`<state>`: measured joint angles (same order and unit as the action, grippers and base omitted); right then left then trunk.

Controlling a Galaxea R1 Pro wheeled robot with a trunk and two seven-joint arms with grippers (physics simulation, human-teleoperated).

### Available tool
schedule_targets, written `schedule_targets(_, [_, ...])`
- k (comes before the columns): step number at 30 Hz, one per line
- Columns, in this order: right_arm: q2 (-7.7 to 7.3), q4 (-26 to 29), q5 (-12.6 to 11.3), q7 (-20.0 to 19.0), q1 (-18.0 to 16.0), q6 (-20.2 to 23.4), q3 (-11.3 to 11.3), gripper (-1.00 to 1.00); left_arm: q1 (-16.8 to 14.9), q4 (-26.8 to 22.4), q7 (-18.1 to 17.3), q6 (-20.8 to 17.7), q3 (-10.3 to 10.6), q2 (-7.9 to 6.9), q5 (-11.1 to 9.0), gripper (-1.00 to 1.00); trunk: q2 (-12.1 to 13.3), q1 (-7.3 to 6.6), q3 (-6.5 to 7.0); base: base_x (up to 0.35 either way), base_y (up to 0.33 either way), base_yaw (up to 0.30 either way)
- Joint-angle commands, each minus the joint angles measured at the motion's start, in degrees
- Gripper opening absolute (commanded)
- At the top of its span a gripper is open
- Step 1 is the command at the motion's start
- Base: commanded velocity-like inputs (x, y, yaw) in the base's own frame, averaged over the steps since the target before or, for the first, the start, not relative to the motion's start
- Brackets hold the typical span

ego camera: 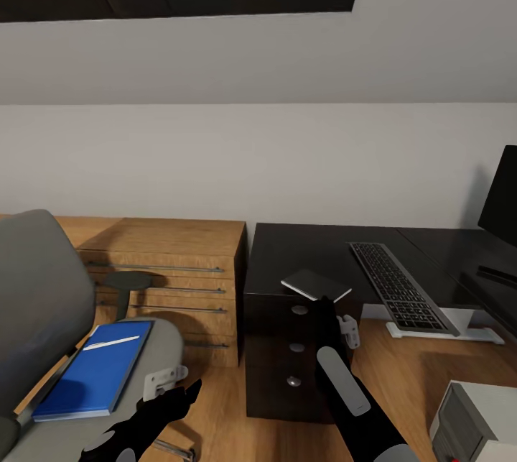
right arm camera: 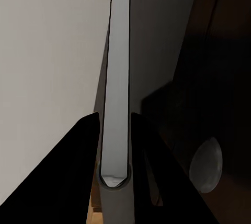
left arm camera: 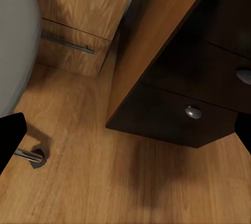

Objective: In the bedroom, organize the workspace by keeping the computer under the desk, ensuring the monitor is on the desk, placing the keyboard on the desk next to the monitor, placing the mouse on the desk next to the keyboard, moving the folder from the swivel chair onto the desk next to the mouse, stacking the notebook on top of the folder with the pen on top of the notebook, and positioning the swivel chair next to the desk.

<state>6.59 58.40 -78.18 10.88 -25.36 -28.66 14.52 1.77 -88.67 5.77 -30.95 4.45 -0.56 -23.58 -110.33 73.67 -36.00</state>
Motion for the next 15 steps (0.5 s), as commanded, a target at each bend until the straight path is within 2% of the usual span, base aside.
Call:
schedule_targets(1, [-0.02,0.0,-0.3,0.1,0.0,-0.3,0.2,-1.00,0.0,-0.1,0.6,-0.2,0.1,-0.05,-0.6,1.00,0.0,0.00,-0.05,0.002,0.000,0.000])
schedule_targets(9, [-0.05,0.0,-0.2,0.1,0.0,-0.3,0.2,-1.00,0.0,-0.1,0.6,-0.2,0.1,-0.05,-0.8,1.00,0.0,0.00,-0.05,0.000,0.000,0.000])
schedule_targets(15, [-0.07,0.0,-0.2,0.1,0.0,-0.3,0.2,-1.00,0.0,-0.1,0.6,-0.2,0.1,-0.05,-0.8,1.00,-2.4,1.31,-1.13,0.000,0.000,0.000])
